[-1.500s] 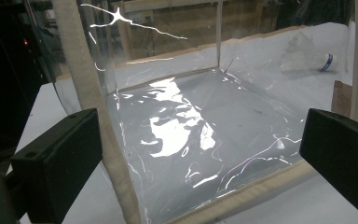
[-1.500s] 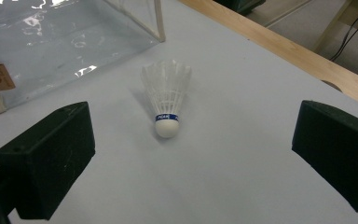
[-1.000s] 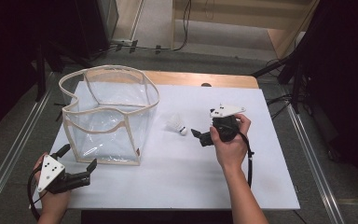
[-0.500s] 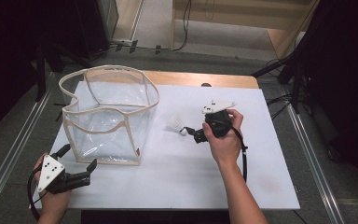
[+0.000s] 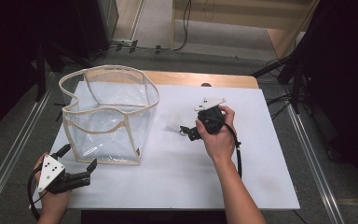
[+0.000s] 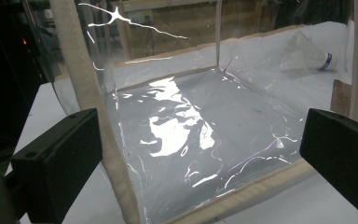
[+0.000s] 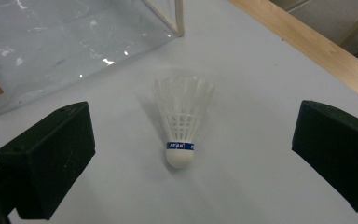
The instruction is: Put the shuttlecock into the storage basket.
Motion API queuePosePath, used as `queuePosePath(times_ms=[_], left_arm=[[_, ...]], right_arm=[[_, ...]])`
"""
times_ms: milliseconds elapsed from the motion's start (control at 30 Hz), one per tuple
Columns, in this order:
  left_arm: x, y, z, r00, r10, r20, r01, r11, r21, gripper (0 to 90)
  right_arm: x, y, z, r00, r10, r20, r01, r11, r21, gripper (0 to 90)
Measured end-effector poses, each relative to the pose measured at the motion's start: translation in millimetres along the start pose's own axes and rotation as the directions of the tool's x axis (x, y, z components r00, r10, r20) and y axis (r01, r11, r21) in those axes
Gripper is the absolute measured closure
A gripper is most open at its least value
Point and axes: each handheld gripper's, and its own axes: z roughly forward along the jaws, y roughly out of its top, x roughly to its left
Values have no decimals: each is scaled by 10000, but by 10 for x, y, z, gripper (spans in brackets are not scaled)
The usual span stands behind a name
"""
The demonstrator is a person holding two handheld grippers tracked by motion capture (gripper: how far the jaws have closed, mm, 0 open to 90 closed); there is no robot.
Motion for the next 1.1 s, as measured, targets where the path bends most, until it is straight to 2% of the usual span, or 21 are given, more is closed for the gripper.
queuePosePath(times_ms=[300,700,933,1100], left_arm=[[-1,0,3,10000,13,14,-13,10000,5,0],[2,1,3,10000,-11,40,11,10000,-12,0],[4,1,3,10000,-28,43,28,10000,-17,0],[3,1,3,10000,-26,40,26,10000,-11,0]], right_arm=[[-14,-4,112,9998,148,-148,-140,9986,517,0],[-14,7,280,9993,-38,-364,79,9935,1134,0],[7,23,402,9981,-232,-571,327,9847,1712,0],[8,25,457,9981,-126,-598,244,9793,2008,2]])
